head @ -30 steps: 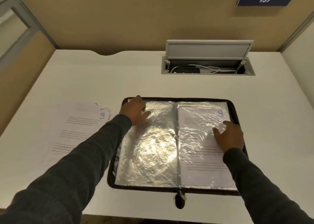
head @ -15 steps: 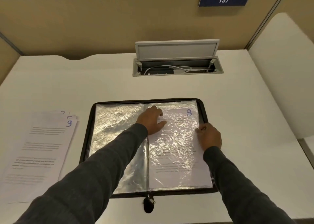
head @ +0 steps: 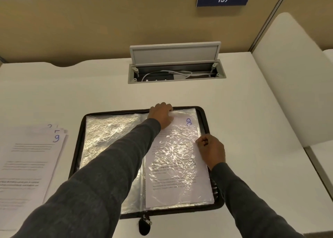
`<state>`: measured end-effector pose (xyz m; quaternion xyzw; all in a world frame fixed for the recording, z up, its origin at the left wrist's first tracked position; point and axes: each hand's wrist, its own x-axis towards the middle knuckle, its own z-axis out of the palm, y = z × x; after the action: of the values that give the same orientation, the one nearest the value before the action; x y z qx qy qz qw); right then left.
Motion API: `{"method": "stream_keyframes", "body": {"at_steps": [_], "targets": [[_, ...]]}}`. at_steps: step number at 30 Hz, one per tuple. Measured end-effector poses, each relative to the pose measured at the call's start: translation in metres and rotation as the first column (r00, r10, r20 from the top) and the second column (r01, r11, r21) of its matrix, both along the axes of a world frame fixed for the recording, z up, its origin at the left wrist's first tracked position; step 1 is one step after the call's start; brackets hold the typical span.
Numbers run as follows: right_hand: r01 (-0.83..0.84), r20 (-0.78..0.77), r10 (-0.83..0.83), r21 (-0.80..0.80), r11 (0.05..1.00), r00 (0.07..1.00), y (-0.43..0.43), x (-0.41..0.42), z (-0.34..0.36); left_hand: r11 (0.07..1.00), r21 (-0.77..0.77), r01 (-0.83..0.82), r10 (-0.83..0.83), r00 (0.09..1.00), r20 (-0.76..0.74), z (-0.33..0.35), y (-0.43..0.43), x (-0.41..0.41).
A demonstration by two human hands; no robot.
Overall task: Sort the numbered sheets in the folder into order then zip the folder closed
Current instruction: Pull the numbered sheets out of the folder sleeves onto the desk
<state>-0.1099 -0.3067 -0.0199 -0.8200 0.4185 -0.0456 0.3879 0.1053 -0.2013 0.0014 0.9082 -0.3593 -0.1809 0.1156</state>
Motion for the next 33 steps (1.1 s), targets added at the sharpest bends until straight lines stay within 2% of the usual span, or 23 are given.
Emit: {"method": "stream_keyframes", "body": {"at_steps": [4,9,11,21,29,33], "targets": [[0.036,0.077,-0.041,0.072,0.997,0.996,-0.009,0.006,0.001,0.999,-0.033,0.013,-0.015,0.998,-0.055,0.005,-0.001,0.006],[0.033,0.168,-0.046,0.084,0.996,0.985,-0.022,0.027,0.007,0.988,-0.154,-0.013,-0.009,0.99,-0.143,0.013,0.004,0.011],[0.029,0.192,-0.043,0.074,0.997,0.981,-0.025,0.036,0.01,0.986,-0.17,-0.006,-0.016,0.991,-0.131,0.016,0.006,0.012],[-0.001,0.221,-0.007,0.034,0.999,0.975,-0.022,0.051,0.017,0.967,-0.244,-0.069,0.021,0.981,-0.194,0.021,0.013,0.01],[0.023,0.302,-0.028,0.019,1.0,0.953,-0.014,0.048,0.023,0.967,-0.256,-0.005,-0.01,0.998,-0.058,0.025,0.015,0.01],[-0.003,0.32,0.005,-0.006,1.0,0.947,-0.011,0.049,0.025,0.972,-0.235,0.027,-0.042,0.997,-0.058,0.027,0.015,0.007]]}}
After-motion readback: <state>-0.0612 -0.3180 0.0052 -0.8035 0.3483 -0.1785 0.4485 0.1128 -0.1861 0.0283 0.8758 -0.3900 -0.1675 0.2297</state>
